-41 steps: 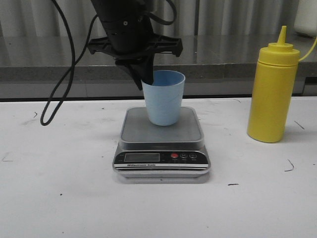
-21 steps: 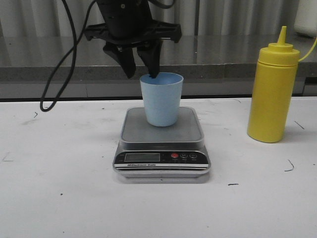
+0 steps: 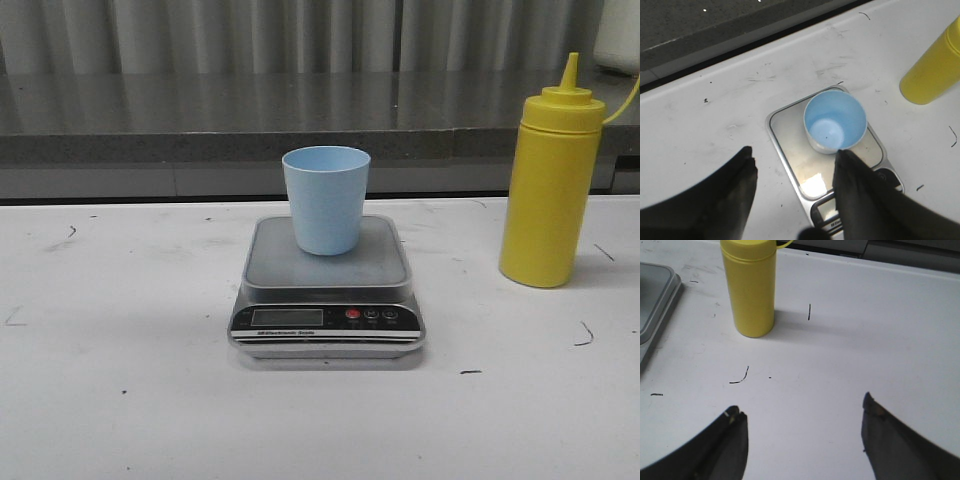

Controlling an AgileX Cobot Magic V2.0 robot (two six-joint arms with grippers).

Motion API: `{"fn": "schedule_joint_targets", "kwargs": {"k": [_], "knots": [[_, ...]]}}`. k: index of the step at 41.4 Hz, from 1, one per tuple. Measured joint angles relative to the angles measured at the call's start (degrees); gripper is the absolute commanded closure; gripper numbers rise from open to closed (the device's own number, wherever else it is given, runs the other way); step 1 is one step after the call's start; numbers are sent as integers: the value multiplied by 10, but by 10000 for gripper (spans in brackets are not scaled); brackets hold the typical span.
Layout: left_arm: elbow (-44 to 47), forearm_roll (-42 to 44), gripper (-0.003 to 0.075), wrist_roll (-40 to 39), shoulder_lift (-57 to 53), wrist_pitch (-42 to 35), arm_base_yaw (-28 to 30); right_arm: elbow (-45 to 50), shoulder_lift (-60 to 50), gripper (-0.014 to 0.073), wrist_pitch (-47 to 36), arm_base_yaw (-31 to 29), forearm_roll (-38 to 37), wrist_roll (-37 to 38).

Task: Pour seasoning into cup on scale with both arms
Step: 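Move the right gripper toward the yellow squeeze bottle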

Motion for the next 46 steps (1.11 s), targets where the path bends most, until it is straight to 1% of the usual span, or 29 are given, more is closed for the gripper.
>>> {"fn": "schedule_joint_targets", "kwargs": {"k": [5,12,19,25,34,43,46], "knots": [[90,0,365,3,-88,-36,18,0,0,85,0,0,0,0],[205,3,365,24,-205,-48,51,0,0,85,0,0,0,0],[307,-2,365,38,-331,-51,52,0,0,85,0,0,0,0],[375,-29,365,39,-426,-51,52,0,0,85,0,0,0,0],[422,-47,365,39,-537,-27,52,0,0,85,11,0,10,0],[424,-47,365,39,-562,-21,52,0,0,75,14,0,38,-6],[424,-47,365,40,-562,-21,52,0,0,29,14,0,44,-19]]}}
